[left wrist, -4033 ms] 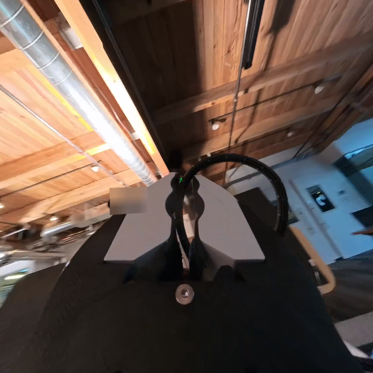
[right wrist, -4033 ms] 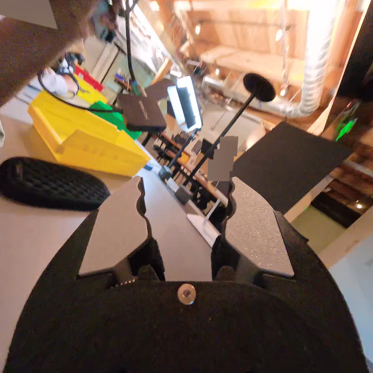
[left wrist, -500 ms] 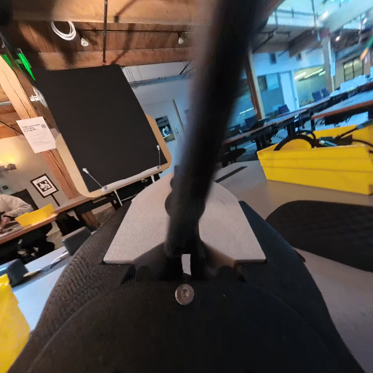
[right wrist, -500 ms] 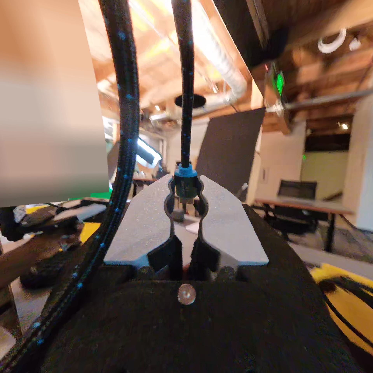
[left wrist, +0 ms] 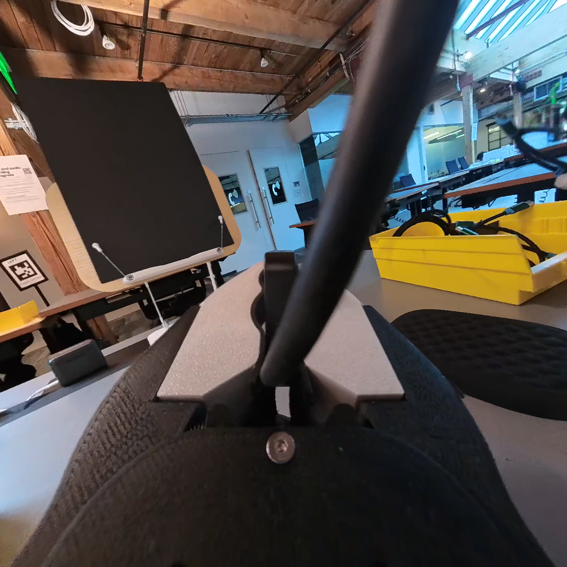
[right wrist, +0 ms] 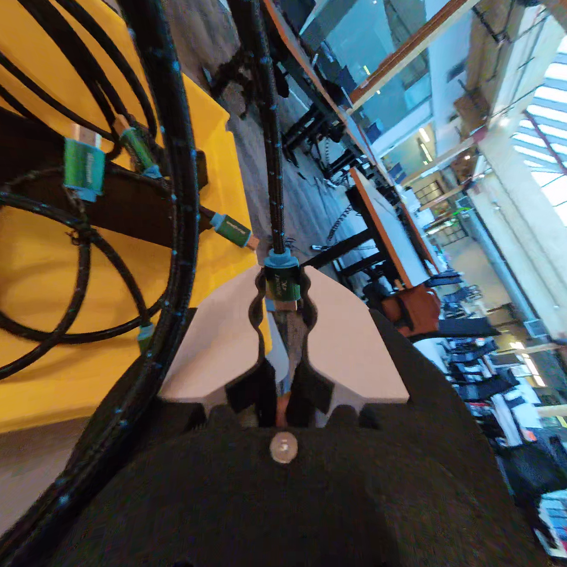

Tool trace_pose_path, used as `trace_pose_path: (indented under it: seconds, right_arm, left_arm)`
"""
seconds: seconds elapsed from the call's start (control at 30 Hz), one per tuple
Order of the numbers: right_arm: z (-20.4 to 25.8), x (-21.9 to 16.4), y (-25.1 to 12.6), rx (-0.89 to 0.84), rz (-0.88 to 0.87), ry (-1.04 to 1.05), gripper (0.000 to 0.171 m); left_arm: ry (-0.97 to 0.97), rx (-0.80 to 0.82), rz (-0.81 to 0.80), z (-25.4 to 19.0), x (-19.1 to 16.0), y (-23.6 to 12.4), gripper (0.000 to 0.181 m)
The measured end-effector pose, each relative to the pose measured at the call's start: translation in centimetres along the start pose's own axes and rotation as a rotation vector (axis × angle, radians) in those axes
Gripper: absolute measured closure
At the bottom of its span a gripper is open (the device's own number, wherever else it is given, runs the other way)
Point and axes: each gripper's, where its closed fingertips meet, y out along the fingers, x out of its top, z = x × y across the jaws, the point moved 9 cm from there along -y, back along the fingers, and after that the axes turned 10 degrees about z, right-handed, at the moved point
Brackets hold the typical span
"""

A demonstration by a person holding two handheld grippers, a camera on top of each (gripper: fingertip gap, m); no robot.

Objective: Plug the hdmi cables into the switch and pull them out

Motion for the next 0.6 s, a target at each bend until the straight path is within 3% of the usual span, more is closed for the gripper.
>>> trace_pose_path:
  seconds: [0.23, 0.33, 0.47, 0.6]
  right_arm:
    - [1.0, 0.5, 2.7, -0.136, 0.003, -0.177, 0.152]
    - [1.8, 0.8, 3.4, -0.119, -0.032, -0.203, 0.153]
    - [3.0, 0.4, 4.2, 0.003, -0.042, -0.226, 0.152]
    - [2.5, 0.4, 3.6, 0.194, -0.03, -0.136, 0.136]
  left_arm:
    - [-0.016, 0.008, -0.012, 0.4, 0.0, -0.2, 0.165]
    - [-0.026, 0.004, -0.016, 0.4, 0.0, -0.2, 0.166]
    - [-0.018, -0.002, -0.014, 0.3, 0.0, -0.1, 0.165]
    - [-0.072, -0.048, -0.021, 0.0, -0.1, 0.1, 0.165]
